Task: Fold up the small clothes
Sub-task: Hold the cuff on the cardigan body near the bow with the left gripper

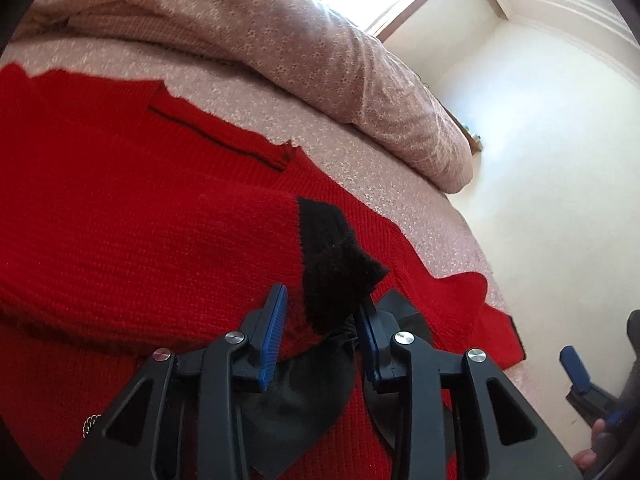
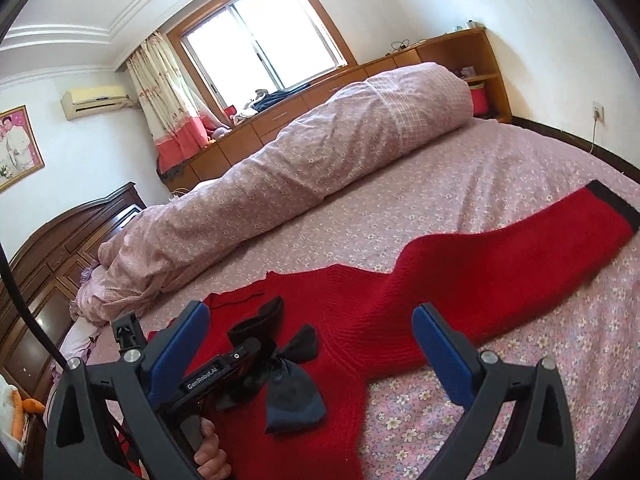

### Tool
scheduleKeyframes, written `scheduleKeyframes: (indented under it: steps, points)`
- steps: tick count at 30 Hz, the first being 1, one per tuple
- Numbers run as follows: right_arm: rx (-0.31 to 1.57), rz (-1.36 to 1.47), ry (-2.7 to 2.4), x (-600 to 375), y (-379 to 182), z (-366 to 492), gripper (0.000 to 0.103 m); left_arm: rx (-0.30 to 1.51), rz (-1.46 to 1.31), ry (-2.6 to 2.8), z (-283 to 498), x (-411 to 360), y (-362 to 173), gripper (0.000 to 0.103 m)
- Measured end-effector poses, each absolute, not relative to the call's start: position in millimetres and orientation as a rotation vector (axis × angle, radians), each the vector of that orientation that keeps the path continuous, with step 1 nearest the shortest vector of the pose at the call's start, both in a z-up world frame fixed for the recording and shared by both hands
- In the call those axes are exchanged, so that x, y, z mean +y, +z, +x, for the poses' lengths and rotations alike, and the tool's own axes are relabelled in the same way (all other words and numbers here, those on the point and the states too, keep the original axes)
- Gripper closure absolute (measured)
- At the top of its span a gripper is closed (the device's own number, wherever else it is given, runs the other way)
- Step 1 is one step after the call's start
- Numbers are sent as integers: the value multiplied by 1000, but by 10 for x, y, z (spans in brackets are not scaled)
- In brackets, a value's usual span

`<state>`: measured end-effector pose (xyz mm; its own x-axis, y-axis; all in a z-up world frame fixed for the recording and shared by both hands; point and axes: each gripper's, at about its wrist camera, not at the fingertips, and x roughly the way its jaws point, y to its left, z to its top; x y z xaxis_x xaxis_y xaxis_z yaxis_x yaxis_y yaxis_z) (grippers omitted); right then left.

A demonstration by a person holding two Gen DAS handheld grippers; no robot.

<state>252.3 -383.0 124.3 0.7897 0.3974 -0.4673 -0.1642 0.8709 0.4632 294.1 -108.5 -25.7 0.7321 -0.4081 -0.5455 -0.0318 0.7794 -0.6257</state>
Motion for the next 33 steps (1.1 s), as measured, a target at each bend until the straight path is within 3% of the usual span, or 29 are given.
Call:
scheduleKeyframes:
  steps: [16, 17, 21, 33]
  points:
    - [631, 438, 330, -3784, 1166, 2581, 0, 746, -513, -175, 2867, -1269, -162, 75]
    - [638, 447, 340, -3778, 1151, 2587, 0, 739, -524, -181, 2848, -1248, -168, 76]
    - [656, 442, 342, -3757, 1117, 2600, 0, 721, -567, -202, 2803, -1173, -193, 97]
    - [681, 470, 330, -3783, 1053, 2623, 0, 689, -554, -241, 2726, -1204, -145, 98]
